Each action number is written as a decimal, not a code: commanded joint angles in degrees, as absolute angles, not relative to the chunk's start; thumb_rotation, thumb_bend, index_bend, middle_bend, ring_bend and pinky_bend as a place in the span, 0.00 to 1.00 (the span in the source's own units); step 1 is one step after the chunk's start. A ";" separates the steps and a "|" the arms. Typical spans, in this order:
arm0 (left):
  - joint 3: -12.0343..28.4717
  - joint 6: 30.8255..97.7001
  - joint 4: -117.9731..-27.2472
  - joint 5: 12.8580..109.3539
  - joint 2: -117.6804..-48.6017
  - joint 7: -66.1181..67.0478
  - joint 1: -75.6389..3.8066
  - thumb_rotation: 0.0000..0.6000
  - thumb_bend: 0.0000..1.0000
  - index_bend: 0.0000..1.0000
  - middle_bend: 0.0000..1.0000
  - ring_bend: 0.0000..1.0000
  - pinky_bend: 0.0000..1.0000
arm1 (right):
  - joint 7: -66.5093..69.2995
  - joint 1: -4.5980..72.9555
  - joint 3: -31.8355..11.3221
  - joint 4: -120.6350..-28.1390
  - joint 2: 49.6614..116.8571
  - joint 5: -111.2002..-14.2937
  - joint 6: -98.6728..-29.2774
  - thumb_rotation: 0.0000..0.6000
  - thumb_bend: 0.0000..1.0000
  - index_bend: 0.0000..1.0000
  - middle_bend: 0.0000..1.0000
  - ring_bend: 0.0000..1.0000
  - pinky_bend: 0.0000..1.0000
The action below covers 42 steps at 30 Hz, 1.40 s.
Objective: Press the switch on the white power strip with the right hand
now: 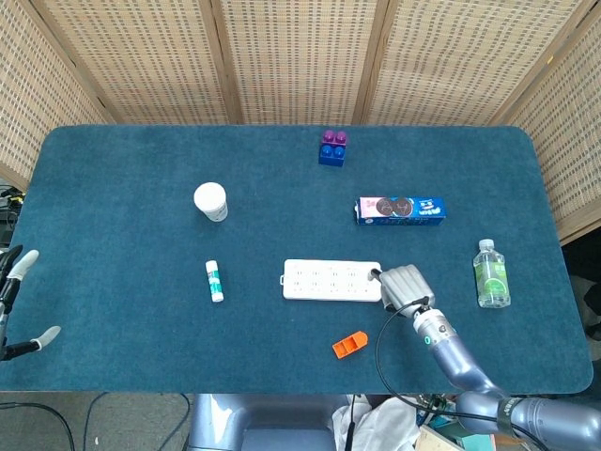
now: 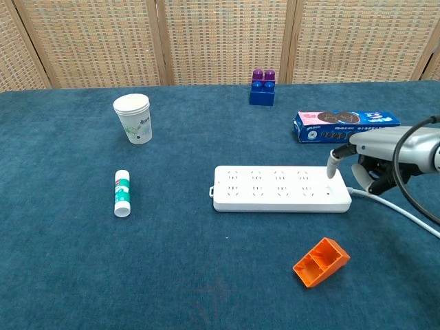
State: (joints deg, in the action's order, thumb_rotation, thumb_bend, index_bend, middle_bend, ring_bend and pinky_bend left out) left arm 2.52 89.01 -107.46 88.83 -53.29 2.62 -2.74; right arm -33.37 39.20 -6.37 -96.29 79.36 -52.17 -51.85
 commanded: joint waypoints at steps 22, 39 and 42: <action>2.50 89.17 -107.55 88.72 -53.51 3.10 -2.70 1.00 0.00 0.00 0.00 0.00 0.00 | -34.36 41.73 -4.26 -94.24 81.62 -49.65 -53.44 1.00 0.87 0.29 0.85 0.86 1.00; 2.58 88.99 -107.60 88.34 -53.31 2.80 -2.76 1.00 0.00 0.00 0.00 0.00 0.00 | -35.60 42.82 -2.73 -93.32 83.05 -47.69 -53.34 1.00 0.87 0.30 0.85 0.86 1.00; 2.53 88.82 -107.66 88.36 -53.30 2.85 -2.83 1.00 0.00 0.00 0.00 0.00 0.00 | -35.75 42.95 -2.77 -93.40 83.50 -47.74 -53.93 1.00 0.87 0.30 0.85 0.86 1.00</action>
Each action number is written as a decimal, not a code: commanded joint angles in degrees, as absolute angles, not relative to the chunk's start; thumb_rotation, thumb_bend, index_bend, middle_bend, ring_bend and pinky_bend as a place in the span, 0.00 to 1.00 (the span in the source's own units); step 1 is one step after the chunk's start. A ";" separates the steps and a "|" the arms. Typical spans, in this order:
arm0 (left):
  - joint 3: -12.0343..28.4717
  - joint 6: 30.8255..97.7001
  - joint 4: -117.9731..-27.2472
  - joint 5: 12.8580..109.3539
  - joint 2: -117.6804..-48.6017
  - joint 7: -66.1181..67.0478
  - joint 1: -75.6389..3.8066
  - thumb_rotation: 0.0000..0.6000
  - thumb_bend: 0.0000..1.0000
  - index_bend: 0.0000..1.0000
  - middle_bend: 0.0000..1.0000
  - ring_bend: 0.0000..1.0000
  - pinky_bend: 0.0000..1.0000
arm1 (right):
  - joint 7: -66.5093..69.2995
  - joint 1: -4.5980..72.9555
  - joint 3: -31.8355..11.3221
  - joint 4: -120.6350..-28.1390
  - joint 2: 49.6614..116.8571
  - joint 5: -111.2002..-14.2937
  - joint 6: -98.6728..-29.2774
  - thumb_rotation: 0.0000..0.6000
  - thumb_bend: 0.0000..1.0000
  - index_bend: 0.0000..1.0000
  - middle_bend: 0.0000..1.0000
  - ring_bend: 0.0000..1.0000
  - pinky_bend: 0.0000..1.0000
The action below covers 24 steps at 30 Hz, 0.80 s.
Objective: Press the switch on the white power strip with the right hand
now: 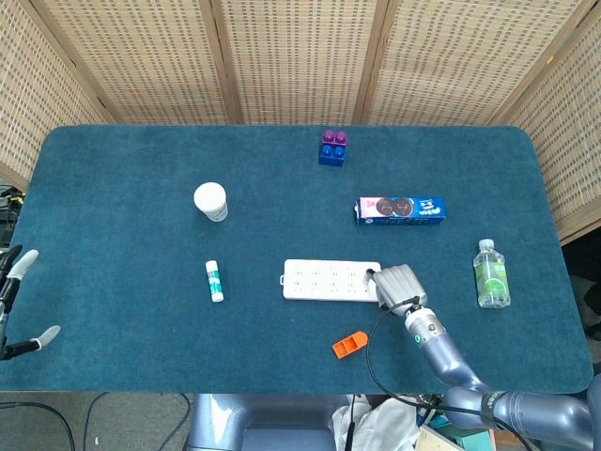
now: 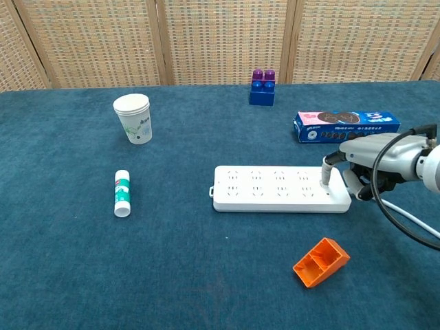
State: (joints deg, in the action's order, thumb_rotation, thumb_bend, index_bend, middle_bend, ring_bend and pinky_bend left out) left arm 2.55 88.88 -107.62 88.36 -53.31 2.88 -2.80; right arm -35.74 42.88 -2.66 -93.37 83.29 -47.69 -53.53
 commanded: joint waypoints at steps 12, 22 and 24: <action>2.37 88.62 -107.56 88.57 -53.04 2.25 -2.87 1.00 0.00 0.00 0.00 0.00 0.00 | -29.33 40.14 -7.46 -104.61 73.92 -56.04 -62.26 1.00 0.87 0.30 0.85 0.86 1.00; 1.73 89.54 -106.56 89.26 -53.53 2.03 -2.08 1.00 0.00 0.00 0.00 0.00 0.00 | -14.27 26.09 -2.39 -104.62 67.83 -75.37 -79.36 1.00 0.02 0.07 0.17 0.13 0.32; 1.63 89.53 -106.32 89.44 -53.84 1.95 -2.06 1.00 0.00 0.00 0.00 0.00 0.00 | -12.20 23.47 -1.14 -103.15 67.57 -77.56 -82.25 1.00 0.00 0.00 0.02 0.00 0.09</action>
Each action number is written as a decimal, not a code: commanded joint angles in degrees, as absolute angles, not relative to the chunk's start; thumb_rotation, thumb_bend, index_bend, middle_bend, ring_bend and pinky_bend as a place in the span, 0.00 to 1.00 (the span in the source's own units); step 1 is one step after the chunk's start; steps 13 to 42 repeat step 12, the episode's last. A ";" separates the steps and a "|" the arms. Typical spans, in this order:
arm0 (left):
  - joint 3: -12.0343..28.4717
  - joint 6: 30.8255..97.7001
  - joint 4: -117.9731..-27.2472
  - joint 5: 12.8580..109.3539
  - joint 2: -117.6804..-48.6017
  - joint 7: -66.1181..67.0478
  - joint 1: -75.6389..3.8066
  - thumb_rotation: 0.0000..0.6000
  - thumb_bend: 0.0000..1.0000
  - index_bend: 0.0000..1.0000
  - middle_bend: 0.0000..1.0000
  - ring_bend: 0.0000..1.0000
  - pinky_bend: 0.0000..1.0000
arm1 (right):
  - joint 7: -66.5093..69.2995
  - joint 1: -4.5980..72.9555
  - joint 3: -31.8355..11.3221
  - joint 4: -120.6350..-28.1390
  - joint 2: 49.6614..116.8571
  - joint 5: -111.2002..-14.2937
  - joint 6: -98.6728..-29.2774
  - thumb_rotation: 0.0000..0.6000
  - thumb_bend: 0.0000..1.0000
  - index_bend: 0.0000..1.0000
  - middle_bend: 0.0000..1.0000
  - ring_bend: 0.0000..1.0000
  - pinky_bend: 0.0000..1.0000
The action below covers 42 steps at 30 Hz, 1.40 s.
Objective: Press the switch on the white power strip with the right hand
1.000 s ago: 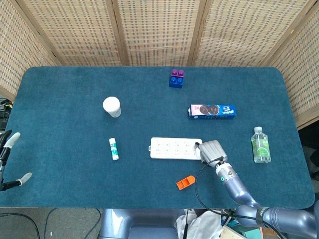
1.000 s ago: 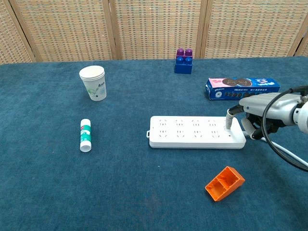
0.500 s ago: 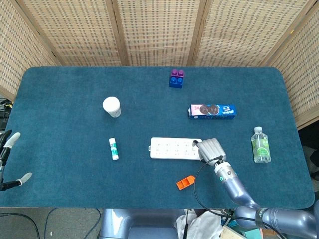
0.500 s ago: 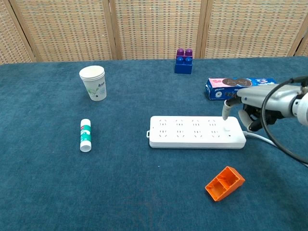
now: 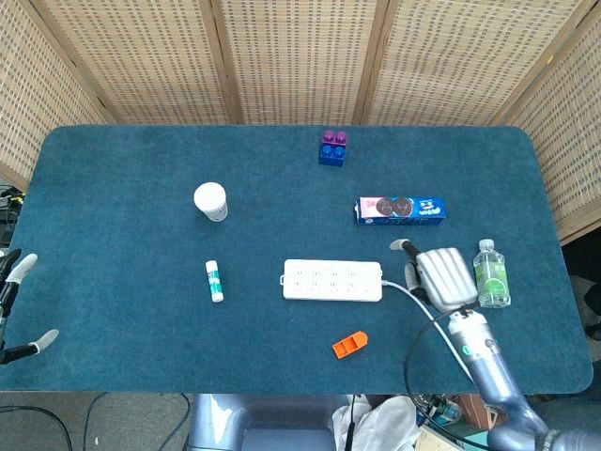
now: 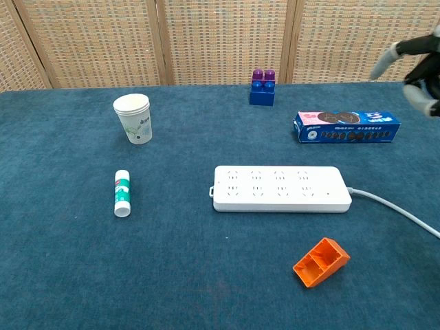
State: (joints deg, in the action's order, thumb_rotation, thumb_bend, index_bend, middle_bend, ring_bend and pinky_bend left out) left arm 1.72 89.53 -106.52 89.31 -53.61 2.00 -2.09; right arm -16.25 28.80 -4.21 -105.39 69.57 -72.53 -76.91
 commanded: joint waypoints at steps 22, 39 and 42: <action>0.35 90.12 -104.75 90.59 -54.84 1.79 -1.03 1.00 0.00 0.00 0.00 0.00 0.00 | -8.50 13.45 2.02 -92.42 70.82 -86.51 -92.69 1.00 0.00 0.00 0.00 0.00 0.00; 0.35 90.12 -104.75 90.59 -54.84 1.79 -1.03 1.00 0.00 0.00 0.00 0.00 0.00 | -8.50 13.45 2.02 -92.42 70.82 -86.51 -92.69 1.00 0.00 0.00 0.00 0.00 0.00; 0.35 90.12 -104.75 90.59 -54.84 1.79 -1.03 1.00 0.00 0.00 0.00 0.00 0.00 | -8.50 13.45 2.02 -92.42 70.82 -86.51 -92.69 1.00 0.00 0.00 0.00 0.00 0.00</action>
